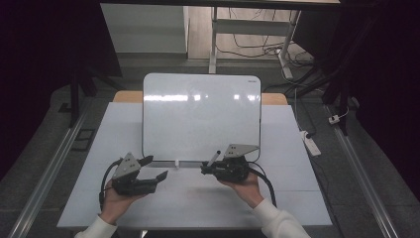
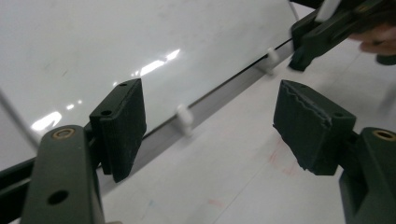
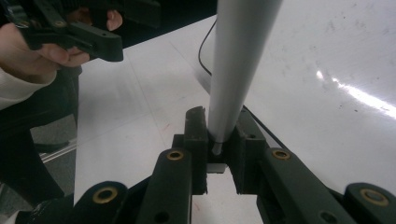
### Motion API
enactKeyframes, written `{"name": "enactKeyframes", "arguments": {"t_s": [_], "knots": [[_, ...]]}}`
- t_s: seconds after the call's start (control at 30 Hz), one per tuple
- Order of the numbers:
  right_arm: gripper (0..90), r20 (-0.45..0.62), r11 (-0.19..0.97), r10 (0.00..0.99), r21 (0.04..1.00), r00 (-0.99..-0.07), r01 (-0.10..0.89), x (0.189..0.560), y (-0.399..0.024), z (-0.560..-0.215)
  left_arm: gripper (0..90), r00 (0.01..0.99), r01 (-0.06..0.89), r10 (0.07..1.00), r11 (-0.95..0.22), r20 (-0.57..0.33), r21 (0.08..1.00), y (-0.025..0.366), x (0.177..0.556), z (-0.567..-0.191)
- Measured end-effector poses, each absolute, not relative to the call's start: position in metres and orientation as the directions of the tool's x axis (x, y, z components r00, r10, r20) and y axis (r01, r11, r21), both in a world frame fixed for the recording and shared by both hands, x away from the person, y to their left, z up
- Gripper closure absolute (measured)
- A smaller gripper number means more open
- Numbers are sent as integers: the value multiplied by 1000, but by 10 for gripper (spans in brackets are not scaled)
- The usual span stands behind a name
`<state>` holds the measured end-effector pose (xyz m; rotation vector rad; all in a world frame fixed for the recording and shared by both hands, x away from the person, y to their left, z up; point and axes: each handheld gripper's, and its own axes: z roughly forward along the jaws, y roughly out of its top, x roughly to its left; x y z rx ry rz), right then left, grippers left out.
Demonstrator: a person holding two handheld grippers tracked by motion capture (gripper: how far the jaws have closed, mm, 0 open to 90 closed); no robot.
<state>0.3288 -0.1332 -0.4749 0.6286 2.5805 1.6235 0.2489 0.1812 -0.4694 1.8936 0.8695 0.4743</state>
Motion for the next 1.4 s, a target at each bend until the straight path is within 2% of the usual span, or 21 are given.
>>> {"name": "enactKeyframes", "arguments": {"t_s": [0.4, 0.77, 0.93, 1.17, 1.4], "knots": [[783, 213, 371, 327, 867, -921, 332, 327, -127, -478, 296, 768, 283, 640, -337, -3, 898, 129, 260, -442], [782, 233, 378, 316, 858, -920, 347, 324, -123, -481, 386, 815, 248, 580, -379, 20, 891, 90, 273, -434], [782, 240, 384, 310, 854, -920, 352, 322, -119, -483, 518, 826, 258, 564, -403, 17, 878, 81, 279, -435], [780, 250, 392, 307, 846, -918, 362, 322, -116, -487, 796, 841, 266, 542, -414, 1, 870, 77, 283, -438], [776, 257, 388, 305, 845, -917, 367, 321, -116, -488, 812, 841, 272, 541, -411, -8, 870, 79, 282, -437]]}}
